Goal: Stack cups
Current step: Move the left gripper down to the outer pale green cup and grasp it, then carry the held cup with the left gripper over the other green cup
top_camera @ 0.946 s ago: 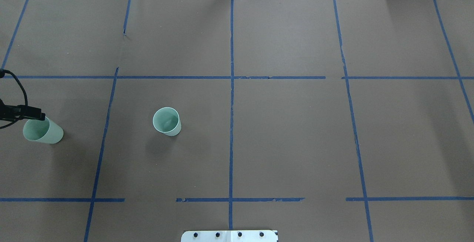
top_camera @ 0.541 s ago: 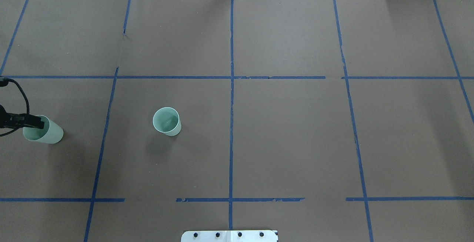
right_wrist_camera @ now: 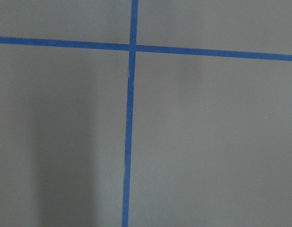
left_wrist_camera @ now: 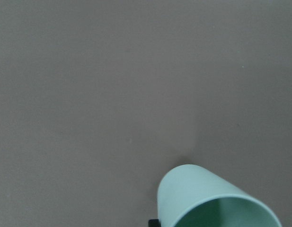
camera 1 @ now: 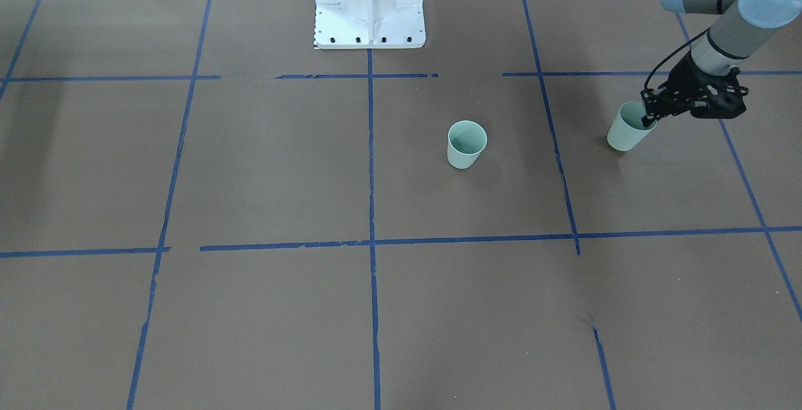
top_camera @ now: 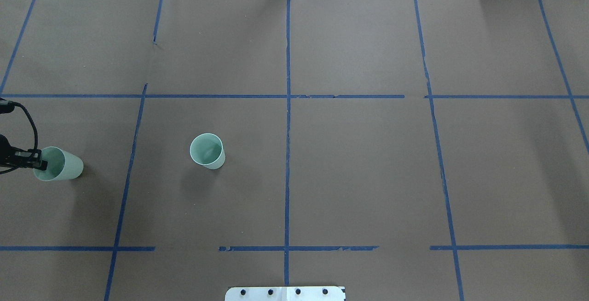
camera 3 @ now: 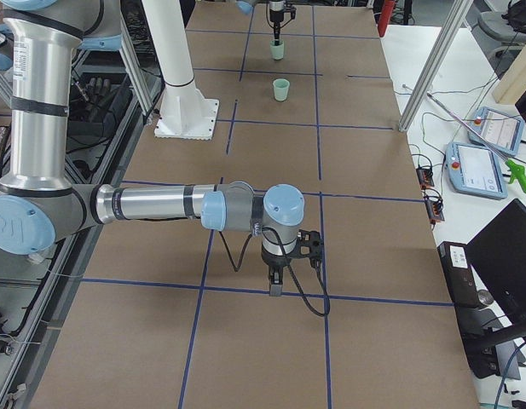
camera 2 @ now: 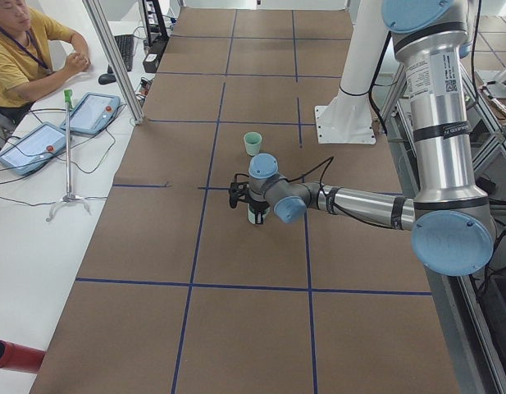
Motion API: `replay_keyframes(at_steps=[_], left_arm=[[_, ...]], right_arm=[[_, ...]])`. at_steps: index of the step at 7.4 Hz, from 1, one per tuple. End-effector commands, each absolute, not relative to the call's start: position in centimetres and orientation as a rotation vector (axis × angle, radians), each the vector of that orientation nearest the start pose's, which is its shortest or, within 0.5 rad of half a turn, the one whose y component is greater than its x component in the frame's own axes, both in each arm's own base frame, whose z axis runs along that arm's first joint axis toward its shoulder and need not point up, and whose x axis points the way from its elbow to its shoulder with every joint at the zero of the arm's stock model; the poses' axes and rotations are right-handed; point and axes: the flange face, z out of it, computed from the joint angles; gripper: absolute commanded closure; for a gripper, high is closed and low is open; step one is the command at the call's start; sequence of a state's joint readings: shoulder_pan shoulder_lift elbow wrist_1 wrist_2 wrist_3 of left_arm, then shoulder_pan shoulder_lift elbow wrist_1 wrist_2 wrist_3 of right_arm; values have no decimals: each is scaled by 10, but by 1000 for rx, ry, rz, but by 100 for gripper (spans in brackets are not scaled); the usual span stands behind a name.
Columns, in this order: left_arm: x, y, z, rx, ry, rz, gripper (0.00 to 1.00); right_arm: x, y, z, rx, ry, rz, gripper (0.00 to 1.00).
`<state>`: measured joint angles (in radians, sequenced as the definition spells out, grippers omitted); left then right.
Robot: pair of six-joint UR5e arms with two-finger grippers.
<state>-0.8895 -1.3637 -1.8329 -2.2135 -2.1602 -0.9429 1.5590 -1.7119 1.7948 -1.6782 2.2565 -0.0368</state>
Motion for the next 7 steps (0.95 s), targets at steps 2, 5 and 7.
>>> replay_keyframes(at_steps=[2, 5, 7], left_arm=[[196, -397, 493, 34, 848, -97, 100], [240, -442, 317, -61, 869, -220, 100], [310, -439, 243, -172, 894, -240, 100]], right_arm=[[66, -430, 630, -15, -686, -37, 0], [66, -430, 630, -15, -686, -37, 0], [66, -430, 630, -15, -686, -37, 0]])
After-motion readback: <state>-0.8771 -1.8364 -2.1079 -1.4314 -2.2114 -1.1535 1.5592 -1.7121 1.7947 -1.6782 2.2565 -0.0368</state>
